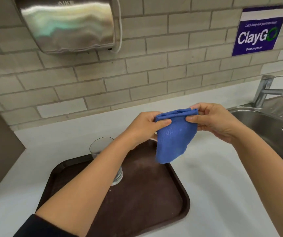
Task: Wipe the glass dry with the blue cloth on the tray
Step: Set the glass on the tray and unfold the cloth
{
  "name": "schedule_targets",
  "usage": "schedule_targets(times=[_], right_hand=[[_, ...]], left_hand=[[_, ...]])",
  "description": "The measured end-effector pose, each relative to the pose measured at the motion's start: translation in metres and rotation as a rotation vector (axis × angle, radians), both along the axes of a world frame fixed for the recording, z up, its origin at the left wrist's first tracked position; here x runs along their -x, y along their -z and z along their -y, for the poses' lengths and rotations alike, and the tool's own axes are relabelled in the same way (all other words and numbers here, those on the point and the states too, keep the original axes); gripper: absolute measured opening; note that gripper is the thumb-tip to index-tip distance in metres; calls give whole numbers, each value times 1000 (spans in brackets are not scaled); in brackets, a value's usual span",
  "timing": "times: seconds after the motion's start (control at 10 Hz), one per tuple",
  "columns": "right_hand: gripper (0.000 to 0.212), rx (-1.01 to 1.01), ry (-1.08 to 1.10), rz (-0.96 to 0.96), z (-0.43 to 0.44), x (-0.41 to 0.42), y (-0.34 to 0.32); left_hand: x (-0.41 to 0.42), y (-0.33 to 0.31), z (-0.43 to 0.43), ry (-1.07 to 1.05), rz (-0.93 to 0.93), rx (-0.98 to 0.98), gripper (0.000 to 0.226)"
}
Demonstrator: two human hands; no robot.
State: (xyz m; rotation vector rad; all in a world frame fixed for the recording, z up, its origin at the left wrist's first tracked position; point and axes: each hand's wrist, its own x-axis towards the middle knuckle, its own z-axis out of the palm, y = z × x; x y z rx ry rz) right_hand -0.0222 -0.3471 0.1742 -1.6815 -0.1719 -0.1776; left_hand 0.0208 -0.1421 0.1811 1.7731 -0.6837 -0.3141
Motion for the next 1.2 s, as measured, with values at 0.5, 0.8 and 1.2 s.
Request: schedule_targets(times=[0.5,0.8,1.2], right_hand=[[14,135,189,-467,52,-90,114],[27,251,282,-513,51,-143,157],[42,558,338,-535,51,-153,159]], left_hand=[[-100,124,84,-178,40,-508,15],[-143,168,86,-356,153,-714,15],[-130,167,76,-423,285,-657,29]])
